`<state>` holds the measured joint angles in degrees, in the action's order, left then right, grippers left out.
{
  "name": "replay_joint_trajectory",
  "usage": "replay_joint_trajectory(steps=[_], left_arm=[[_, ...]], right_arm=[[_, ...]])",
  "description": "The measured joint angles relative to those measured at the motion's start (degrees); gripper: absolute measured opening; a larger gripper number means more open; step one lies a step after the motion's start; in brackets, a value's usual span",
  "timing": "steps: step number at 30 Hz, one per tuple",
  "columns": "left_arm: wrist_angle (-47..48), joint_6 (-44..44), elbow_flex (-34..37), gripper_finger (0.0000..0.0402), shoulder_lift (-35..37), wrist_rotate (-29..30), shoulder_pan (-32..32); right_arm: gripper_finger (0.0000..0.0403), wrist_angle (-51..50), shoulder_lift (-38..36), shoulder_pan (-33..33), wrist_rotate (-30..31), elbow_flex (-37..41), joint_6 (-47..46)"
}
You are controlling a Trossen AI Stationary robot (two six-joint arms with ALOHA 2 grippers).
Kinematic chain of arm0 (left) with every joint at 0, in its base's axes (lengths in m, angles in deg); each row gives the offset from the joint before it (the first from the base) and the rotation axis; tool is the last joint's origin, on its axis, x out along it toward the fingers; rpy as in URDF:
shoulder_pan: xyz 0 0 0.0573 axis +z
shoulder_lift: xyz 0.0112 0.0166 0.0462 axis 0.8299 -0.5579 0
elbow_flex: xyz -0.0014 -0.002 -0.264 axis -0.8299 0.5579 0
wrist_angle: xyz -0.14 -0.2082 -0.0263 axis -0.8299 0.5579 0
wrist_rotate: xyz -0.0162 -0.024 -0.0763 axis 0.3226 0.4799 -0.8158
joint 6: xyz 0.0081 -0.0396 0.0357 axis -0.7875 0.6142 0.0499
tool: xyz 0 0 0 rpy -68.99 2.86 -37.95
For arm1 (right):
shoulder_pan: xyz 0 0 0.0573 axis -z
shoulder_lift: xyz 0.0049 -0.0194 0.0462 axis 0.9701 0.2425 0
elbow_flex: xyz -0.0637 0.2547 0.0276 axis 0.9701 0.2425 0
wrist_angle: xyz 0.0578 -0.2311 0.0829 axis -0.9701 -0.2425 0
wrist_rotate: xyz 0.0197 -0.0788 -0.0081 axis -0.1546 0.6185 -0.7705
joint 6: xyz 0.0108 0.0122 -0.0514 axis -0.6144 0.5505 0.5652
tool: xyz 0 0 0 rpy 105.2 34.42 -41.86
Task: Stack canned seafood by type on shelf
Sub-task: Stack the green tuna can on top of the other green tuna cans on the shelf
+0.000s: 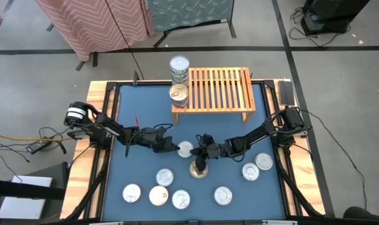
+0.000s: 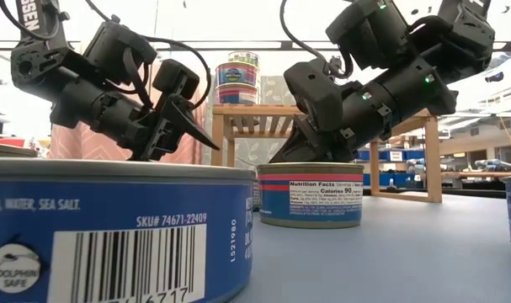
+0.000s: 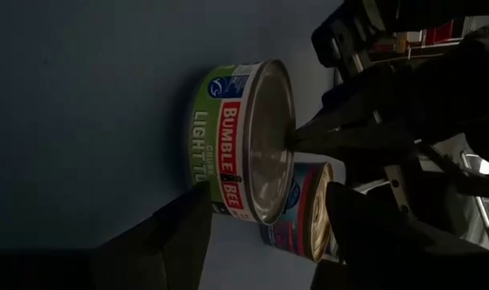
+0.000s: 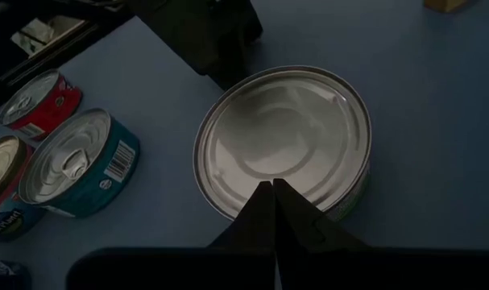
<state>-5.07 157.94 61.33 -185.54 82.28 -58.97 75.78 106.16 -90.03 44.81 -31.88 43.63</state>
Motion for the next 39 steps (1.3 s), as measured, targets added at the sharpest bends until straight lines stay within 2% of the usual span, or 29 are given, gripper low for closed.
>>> replay_joint_trajectory(steps=[17,21,29,39], left_arm=[[-0.2,-1.1,-0.6,0.025,-0.1,-3.9,0.8],[0.2,-3.8,-0.7,0.0274,-0.1,-6.8,1.3],[2.8,-4.0,-0.9,0.035,0.0,-7.7,1.3],[6.6,-2.2,-2.3,0.0363,0.0,-4.0,1.3]], right_arm=[[0.0,0.5,0.0,1.0,-2.1,0.0,1.5],[0.0,0.6,0.0,1.1,-2.2,0.1,2.3],[0.0,0.8,0.0,1.0,-2.4,0.1,1.9],[0.0,3.0,0.0,0.3,-2.1,1.4,0.0]])
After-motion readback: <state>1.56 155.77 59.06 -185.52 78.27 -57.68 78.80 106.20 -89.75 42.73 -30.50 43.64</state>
